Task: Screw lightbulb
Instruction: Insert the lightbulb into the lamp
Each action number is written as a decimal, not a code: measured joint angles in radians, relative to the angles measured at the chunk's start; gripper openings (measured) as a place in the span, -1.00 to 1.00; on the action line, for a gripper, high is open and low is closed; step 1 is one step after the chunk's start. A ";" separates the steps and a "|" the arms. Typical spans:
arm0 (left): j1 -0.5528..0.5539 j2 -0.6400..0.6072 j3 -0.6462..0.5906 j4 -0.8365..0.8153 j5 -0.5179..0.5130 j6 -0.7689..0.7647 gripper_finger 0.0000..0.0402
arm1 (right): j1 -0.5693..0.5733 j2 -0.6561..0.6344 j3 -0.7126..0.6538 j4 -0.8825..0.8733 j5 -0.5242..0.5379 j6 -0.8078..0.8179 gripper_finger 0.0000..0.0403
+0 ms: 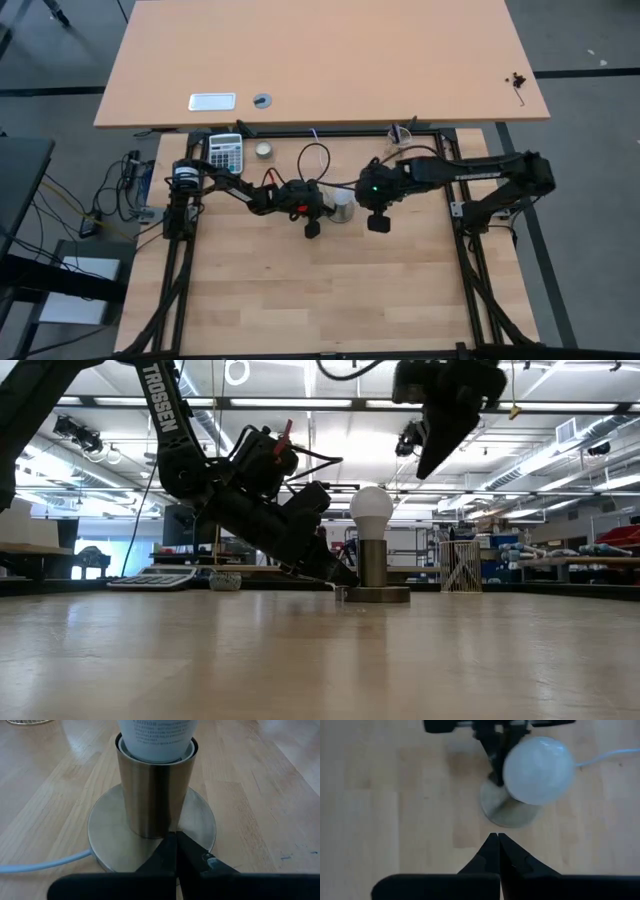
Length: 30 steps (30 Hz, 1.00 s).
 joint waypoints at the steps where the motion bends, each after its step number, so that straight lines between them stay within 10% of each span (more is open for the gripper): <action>1: 0.000 0.000 0.000 0.000 0.000 0.000 -0.97 | 0.005 -0.015 -0.023 0.023 -0.002 0.006 -0.99; 30: 0.000 -0.064 0.000 -0.111 0.025 0.016 -0.97 | 0.014 -0.105 -0.258 0.262 0.000 0.035 -0.95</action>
